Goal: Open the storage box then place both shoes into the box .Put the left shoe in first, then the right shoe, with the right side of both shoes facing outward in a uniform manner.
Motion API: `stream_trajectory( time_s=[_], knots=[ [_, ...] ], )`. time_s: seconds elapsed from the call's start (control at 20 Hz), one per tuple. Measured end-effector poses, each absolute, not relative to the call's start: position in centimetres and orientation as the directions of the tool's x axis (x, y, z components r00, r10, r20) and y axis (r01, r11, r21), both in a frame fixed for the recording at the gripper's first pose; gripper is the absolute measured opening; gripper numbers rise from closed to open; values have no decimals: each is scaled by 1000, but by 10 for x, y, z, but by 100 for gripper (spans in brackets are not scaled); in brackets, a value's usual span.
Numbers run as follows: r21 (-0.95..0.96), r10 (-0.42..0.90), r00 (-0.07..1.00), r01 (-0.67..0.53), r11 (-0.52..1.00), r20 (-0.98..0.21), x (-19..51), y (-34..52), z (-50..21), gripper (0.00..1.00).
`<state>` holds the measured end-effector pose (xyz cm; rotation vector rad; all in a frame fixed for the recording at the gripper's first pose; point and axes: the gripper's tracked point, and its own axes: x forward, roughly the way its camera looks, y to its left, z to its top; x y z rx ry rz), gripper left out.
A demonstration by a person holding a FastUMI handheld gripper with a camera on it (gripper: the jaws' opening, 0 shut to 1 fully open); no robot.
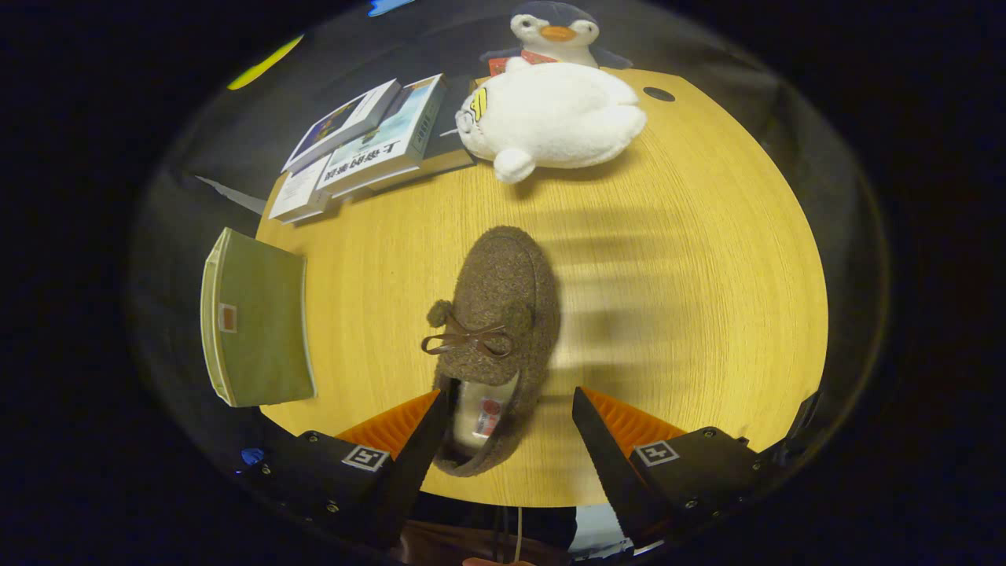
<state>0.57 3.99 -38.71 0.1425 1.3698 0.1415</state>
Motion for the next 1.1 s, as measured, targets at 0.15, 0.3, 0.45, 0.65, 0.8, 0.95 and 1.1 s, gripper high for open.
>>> stream_trajectory(
  time_s=[0.15, 0.3, 0.45, 0.65, 0.8, 0.95, 1.1],
  knots=[
    [163, 163, 195, -14, 986, -967, 13, 41, -406, 82],
    [153, 149, 204, 3, 988, -968, 22, 45, -421, 67],
    [101, 91, 202, 42, 994, -975, 25, 35, -428, 3],
    [110, 103, 183, 27, 994, -978, 18, 45, -418, 0],
    [131, 126, 185, 14, 991, -975, 16, 58, -404, 0],
    [143, 143, 201, -15, 990, -969, 19, 75, -384, 0],
    [164, 168, 225, -37, 986, -960, 26, 96, -361, 0]
  ],
)
